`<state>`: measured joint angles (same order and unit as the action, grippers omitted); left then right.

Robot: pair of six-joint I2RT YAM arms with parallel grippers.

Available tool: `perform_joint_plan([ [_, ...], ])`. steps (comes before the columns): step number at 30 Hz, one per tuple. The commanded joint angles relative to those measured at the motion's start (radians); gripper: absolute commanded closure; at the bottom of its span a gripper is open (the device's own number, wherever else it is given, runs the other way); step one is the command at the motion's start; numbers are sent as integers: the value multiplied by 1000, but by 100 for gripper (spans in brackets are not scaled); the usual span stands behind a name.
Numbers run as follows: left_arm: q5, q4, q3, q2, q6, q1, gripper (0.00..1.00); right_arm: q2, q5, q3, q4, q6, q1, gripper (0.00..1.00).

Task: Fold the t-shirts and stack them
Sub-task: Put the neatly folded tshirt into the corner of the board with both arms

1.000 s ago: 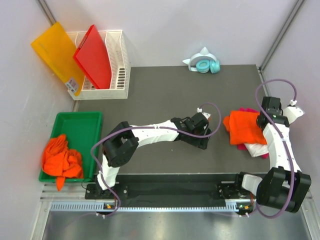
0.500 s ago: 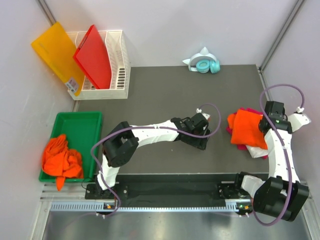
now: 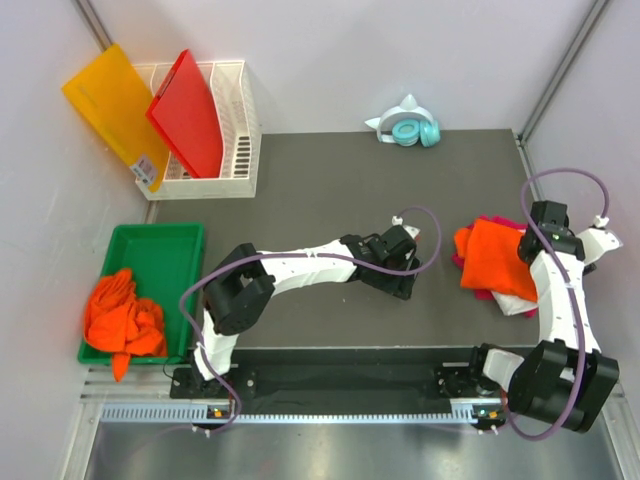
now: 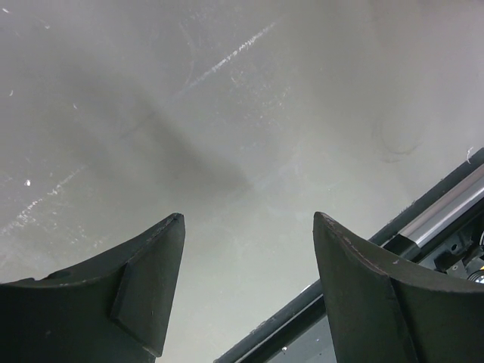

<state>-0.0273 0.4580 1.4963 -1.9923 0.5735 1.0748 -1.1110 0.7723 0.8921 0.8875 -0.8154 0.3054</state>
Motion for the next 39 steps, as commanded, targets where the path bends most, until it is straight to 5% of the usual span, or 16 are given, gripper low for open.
perform_joint_plan([
  [1,7,-9,-5,66,-11,-1,27,34,36,42,-5,8,17,58],
  [10,-8,-21,-1,62,-8,-1,26,48,-82,203,-67,82,11,25],
  [12,-10,-21,-1,64,-4,-1,26,20,-165,257,-90,117,5,8],
  [15,3,-19,-7,70,-1,-1,26,0,-403,255,-194,189,-18,7],
  [17,13,-16,-19,79,2,-1,26,3,-569,228,-295,223,-49,12],
  [18,18,-19,-27,93,8,-1,26,2,-614,187,-335,234,-80,25],
  [24,72,-62,-117,182,29,-9,27,-94,-725,134,-435,300,-242,67],
  [34,118,-84,-248,290,55,-29,27,-311,-863,159,-518,309,-354,76],
  [39,144,-64,-274,313,68,-33,27,-194,-828,31,-669,269,-367,79],
])
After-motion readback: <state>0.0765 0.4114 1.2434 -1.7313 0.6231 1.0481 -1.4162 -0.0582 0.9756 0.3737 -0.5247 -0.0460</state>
